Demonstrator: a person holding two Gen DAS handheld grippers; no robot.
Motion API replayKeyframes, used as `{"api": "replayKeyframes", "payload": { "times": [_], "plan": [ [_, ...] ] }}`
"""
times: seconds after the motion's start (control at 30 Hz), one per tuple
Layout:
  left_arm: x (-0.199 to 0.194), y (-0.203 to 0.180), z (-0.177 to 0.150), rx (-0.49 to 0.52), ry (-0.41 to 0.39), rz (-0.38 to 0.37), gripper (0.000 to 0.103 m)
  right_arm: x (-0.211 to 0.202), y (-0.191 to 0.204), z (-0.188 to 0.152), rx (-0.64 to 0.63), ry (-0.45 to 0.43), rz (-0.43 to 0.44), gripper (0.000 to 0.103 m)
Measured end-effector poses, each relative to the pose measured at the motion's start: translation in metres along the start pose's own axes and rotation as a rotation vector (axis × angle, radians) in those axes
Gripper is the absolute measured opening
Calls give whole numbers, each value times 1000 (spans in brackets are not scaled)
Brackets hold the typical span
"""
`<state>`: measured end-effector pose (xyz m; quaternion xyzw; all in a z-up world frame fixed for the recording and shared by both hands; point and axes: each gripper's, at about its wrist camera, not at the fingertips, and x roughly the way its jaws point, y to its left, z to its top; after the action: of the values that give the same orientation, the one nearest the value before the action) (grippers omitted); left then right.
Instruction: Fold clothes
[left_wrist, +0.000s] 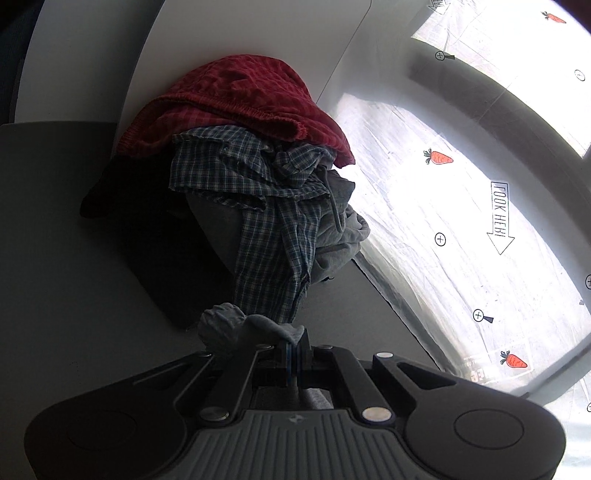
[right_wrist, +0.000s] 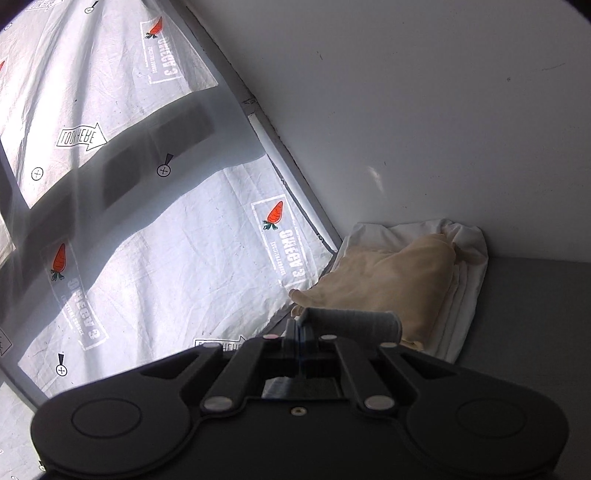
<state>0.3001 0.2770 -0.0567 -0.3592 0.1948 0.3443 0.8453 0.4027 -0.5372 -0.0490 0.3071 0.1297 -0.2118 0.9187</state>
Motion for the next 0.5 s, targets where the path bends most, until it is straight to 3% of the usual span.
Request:
{"api": "replayKeyframes", "payload": {
  "times": [0.2,0.5],
  "plan": [
    [21,-36,2,62,-34,23,2,41,26,6,-12,-15,-15,0],
    [66,-78,-1,135,-10,67,2,115,65,-16,-90,60,-26,0]
  ]
}}
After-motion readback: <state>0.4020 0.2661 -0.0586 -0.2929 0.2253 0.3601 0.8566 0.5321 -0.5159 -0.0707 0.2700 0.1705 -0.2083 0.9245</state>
